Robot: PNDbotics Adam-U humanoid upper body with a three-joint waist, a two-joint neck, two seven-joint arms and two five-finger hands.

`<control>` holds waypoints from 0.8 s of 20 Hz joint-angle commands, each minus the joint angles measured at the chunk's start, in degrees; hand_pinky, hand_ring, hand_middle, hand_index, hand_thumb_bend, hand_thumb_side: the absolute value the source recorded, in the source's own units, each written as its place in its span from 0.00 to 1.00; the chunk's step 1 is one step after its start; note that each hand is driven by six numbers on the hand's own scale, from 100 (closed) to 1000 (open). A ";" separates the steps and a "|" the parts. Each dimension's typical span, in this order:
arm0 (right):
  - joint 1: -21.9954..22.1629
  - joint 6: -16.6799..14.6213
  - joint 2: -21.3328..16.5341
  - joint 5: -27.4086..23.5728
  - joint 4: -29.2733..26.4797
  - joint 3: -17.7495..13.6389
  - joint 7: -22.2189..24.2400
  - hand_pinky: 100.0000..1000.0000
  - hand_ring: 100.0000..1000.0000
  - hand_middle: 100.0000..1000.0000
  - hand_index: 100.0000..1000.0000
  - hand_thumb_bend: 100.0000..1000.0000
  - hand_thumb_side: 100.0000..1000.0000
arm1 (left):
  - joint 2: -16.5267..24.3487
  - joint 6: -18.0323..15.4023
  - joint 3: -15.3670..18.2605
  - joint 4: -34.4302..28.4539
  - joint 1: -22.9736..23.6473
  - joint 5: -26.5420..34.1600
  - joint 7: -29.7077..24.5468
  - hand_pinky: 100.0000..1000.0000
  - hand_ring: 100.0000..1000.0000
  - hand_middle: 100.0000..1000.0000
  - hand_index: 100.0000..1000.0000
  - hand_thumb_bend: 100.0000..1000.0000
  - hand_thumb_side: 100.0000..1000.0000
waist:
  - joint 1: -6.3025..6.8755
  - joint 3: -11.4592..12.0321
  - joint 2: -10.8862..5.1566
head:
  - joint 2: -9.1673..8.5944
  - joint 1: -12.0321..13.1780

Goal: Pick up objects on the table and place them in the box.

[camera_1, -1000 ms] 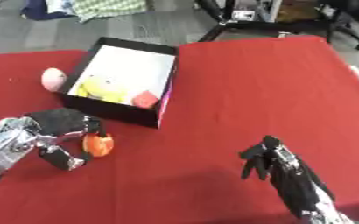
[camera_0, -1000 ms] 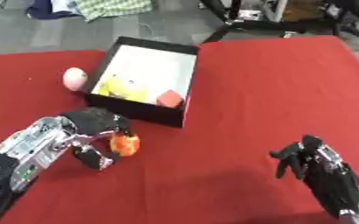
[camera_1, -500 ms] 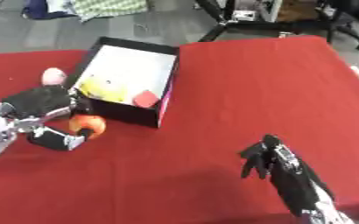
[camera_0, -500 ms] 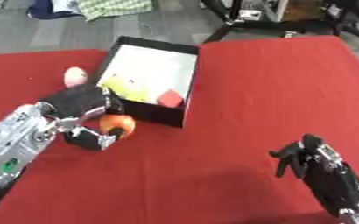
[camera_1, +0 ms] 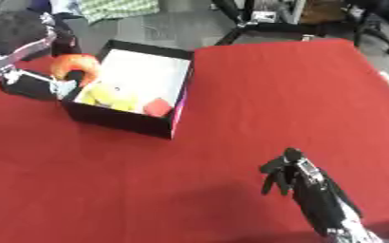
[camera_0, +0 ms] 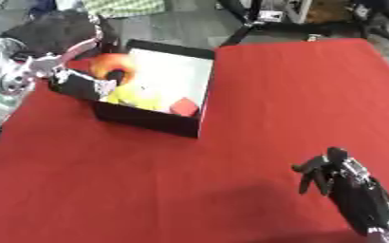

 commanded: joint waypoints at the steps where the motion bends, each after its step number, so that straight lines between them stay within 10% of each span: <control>1: -0.66 0.08 -0.43 -0.48 -0.61 0.31 0.30 0.86 0.35 0.11 0.52 0.00 1.00 | -4.93 -0.03 0.63 10.66 -3.46 -4.71 3.20 0.71 0.45 0.36 0.54 0.00 0.11 | -0.83 -0.38 -0.85 | -0.10 0.27; 7: -1.49 0.27 -0.08 -1.41 -0.56 0.93 1.04 0.86 0.35 0.11 0.52 0.00 1.00 | -13.77 0.48 4.14 29.20 -6.58 -12.27 14.52 0.73 0.51 0.48 0.68 0.00 0.16 | -1.54 -1.70 -0.46 | -0.10 1.79; 9: -1.63 0.38 0.01 -1.52 -0.54 0.94 1.11 0.87 0.35 0.11 0.52 0.00 1.00 | -15.03 -0.07 4.52 31.92 -6.79 -13.08 17.38 0.74 0.59 0.61 0.82 0.00 0.59 | -1.57 -1.84 -0.33 | -0.10 1.97; 11: -1.71 0.49 0.08 -1.50 -0.51 0.90 1.10 0.87 0.35 0.11 0.52 0.00 1.00 | -15.51 -0.84 4.48 32.89 -6.77 -12.86 19.28 0.75 0.64 0.70 0.89 0.05 0.79 | -1.55 -1.87 -0.21 | -0.10 1.85; 16: -1.80 0.45 0.11 -1.46 -0.57 0.75 1.02 0.87 0.35 0.11 0.52 0.00 1.00 | -15.20 -2.08 3.86 31.76 -6.34 -10.46 21.75 0.78 0.71 0.80 0.94 0.12 1.00 | -1.47 -1.73 -0.14 | -0.10 1.32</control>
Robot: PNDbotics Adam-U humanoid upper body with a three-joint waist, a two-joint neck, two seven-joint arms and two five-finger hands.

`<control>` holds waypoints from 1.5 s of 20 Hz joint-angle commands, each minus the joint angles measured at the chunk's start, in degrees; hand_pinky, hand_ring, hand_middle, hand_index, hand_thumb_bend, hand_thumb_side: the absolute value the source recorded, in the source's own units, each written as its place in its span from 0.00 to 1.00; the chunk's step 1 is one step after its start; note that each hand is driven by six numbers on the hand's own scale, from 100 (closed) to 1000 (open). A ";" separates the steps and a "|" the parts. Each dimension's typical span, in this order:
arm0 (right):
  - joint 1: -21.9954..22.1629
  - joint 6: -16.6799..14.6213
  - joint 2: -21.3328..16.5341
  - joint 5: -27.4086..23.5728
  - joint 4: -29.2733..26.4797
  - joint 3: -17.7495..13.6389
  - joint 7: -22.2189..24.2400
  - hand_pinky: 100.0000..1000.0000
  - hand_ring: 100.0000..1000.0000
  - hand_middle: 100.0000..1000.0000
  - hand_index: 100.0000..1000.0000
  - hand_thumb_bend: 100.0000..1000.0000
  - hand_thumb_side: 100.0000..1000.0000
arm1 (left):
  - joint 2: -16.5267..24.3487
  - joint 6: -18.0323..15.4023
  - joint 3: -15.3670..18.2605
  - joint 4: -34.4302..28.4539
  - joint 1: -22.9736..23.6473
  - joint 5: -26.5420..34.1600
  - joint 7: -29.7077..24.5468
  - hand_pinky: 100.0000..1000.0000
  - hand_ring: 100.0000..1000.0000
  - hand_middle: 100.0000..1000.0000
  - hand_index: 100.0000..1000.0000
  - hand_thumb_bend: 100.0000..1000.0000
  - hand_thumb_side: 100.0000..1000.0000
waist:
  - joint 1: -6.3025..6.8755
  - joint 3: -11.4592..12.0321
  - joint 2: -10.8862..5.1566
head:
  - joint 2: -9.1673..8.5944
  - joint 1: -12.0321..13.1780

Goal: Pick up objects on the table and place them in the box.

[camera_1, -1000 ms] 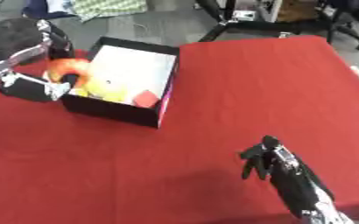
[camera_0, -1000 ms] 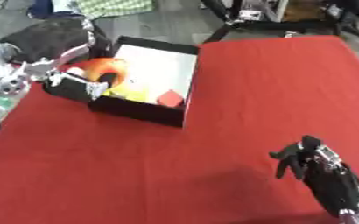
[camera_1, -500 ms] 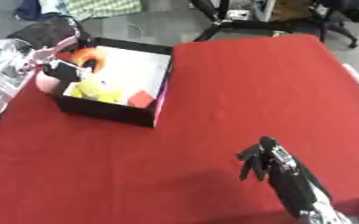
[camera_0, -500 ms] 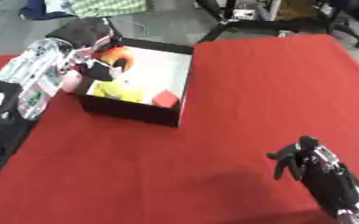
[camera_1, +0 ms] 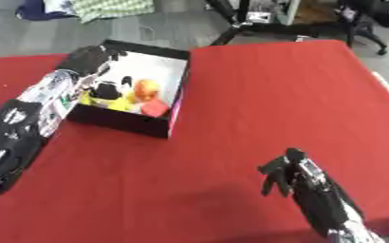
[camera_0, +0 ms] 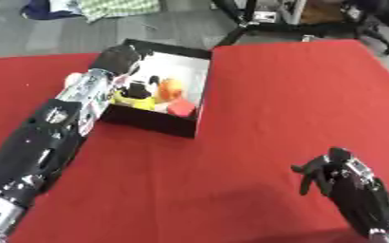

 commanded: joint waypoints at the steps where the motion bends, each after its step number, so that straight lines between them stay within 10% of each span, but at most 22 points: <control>1: -0.38 -0.10 -0.02 -0.25 -0.61 -0.31 -0.02 0.87 0.35 0.11 0.52 0.00 1.00 | 1.39 -0.39 0.06 -2.32 -1.06 2.32 1.51 0.78 0.70 0.80 0.94 0.10 1.00 | -0.61 0.16 -0.21 | -0.10 -0.34; 5: -0.37 -0.36 -0.10 -0.16 -0.64 -0.79 -0.41 0.87 0.35 0.11 0.52 0.00 1.00 | 6.80 0.67 -1.15 -10.33 -0.12 8.50 -0.01 0.78 0.67 0.77 0.92 0.00 0.74 | -0.39 0.53 -0.26 | -0.10 -1.04; 12: 0.28 -0.55 -0.49 0.41 -0.55 -1.13 -0.87 0.87 0.35 0.11 0.52 0.00 1.00 | 20.71 7.41 1.69 -24.33 2.34 18.75 -14.80 0.78 0.69 0.77 0.91 0.00 0.67 | 0.07 1.49 -0.58 | -0.10 -1.94; 23: 0.73 -0.79 -0.45 0.69 -0.54 -1.16 -0.87 0.87 0.35 0.11 0.52 0.00 1.00 | 17.25 8.53 5.83 -5.65 4.85 6.82 -16.41 0.78 0.70 0.77 0.92 0.00 0.69 | -0.28 1.82 -0.63 | -0.10 -2.00; 30: 0.54 -0.76 -0.37 0.56 -0.60 -1.10 -0.79 0.87 0.35 0.11 0.52 0.00 1.00 | 15.23 8.30 6.51 -1.27 5.35 3.93 -11.37 0.78 0.70 0.77 0.91 0.00 0.51 | -0.35 1.70 -0.49 | -0.10 -1.99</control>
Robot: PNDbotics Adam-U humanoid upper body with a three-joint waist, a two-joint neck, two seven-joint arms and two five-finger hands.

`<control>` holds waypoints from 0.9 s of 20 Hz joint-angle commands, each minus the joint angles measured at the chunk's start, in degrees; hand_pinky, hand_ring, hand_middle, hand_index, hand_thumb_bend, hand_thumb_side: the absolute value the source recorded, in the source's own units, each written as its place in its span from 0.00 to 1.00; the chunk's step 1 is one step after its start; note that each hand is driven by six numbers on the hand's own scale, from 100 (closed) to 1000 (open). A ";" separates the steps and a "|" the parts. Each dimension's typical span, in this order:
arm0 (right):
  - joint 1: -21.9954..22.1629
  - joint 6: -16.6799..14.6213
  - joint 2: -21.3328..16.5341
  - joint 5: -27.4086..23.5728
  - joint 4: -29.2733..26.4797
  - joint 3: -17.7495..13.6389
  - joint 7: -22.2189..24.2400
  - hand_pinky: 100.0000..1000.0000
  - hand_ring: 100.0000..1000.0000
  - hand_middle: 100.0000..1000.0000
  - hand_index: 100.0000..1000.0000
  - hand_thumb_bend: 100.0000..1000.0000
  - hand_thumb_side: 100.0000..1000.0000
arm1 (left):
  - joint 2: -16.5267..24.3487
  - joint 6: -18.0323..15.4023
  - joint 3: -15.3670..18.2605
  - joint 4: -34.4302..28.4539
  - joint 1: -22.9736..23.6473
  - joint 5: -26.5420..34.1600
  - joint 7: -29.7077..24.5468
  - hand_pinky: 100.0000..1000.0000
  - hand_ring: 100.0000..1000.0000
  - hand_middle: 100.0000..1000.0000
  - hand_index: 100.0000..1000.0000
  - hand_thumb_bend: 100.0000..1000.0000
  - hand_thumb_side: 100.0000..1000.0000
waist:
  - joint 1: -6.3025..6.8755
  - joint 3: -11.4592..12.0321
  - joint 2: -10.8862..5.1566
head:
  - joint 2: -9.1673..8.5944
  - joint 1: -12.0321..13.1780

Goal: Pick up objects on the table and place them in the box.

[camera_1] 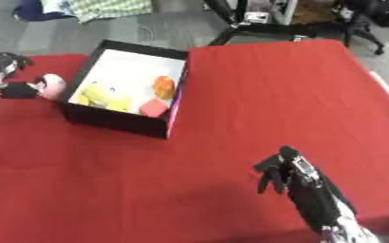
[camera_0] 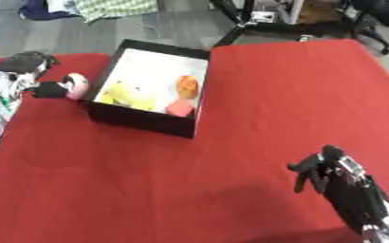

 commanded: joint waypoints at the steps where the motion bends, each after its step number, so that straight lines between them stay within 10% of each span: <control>1: -0.45 -0.07 -0.38 0.12 -0.60 -0.22 0.08 0.87 0.35 0.11 0.52 0.00 1.00 | 0.35 0.37 0.99 1.04 -0.57 -1.36 2.49 0.78 0.69 0.76 0.91 0.00 0.50 | -0.36 -0.13 -0.45 | -0.10 0.05; 18: -0.97 0.46 0.19 0.33 -0.70 -0.04 0.23 0.87 0.35 0.11 0.52 0.00 1.00 | -3.69 -0.08 0.83 6.65 0.67 -3.92 8.99 0.74 0.58 0.63 0.84 0.00 0.13 | -0.68 -0.57 0.62 | -0.10 -0.09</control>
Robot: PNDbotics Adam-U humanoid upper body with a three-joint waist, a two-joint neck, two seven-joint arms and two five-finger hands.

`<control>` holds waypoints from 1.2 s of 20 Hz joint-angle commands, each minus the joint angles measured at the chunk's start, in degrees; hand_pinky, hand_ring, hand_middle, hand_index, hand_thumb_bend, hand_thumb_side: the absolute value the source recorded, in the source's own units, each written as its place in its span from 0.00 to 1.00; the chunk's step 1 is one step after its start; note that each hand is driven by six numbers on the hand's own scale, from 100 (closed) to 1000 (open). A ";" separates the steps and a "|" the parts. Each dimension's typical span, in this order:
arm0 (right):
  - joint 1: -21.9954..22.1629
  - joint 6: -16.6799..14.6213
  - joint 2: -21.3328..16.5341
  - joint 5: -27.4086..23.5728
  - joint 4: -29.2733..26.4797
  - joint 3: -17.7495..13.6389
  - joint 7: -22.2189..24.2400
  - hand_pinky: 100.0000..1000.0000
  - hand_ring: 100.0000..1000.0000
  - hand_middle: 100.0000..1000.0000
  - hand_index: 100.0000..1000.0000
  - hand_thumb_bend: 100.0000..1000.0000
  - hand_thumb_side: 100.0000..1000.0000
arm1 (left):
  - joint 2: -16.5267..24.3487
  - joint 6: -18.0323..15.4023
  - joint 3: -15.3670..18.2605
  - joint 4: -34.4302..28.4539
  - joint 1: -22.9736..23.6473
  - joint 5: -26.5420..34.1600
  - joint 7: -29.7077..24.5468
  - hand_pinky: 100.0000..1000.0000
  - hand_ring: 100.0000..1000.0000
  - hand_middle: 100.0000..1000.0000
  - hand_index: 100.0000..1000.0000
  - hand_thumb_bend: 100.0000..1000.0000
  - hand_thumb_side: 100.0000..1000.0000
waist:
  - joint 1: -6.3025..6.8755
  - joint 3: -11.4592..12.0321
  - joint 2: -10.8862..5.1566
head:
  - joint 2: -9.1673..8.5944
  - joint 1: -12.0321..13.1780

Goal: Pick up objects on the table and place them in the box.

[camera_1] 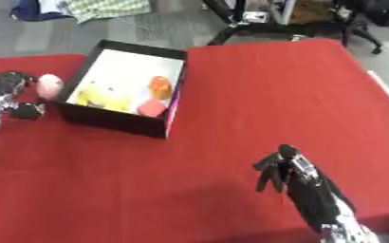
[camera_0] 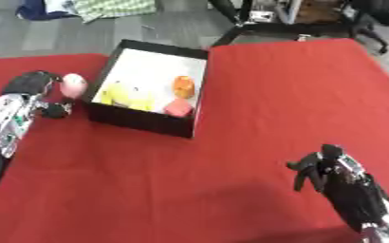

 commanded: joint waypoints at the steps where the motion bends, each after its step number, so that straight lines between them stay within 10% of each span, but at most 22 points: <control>1: -0.49 0.12 -0.16 0.33 -0.69 -0.07 0.08 0.87 0.35 0.11 0.52 0.00 1.00 | 0.28 -0.16 0.19 0.03 -0.76 -0.59 1.13 0.74 0.57 0.62 0.83 0.00 0.13 | -0.68 -0.15 0.34 | -0.10 -0.13; 14: -0.55 0.29 -0.01 0.48 -0.67 -0.02 0.18 0.87 0.35 0.11 0.52 0.00 1.00 | -0.31 0.75 0.02 -0.85 -0.59 -1.45 13.86 0.63 0.32 0.18 0.44 0.00 0.07 | -0.75 -0.17 0.53 | -0.10 -0.36; 24: -0.58 0.22 -0.03 0.45 -0.72 -0.12 0.14 0.87 0.35 0.11 0.52 0.00 1.00 | 0.24 0.16 -0.66 -1.68 -0.82 -0.01 16.69 0.63 0.31 0.16 0.42 0.00 0.08 | -0.69 -0.29 0.54 | -0.10 -0.51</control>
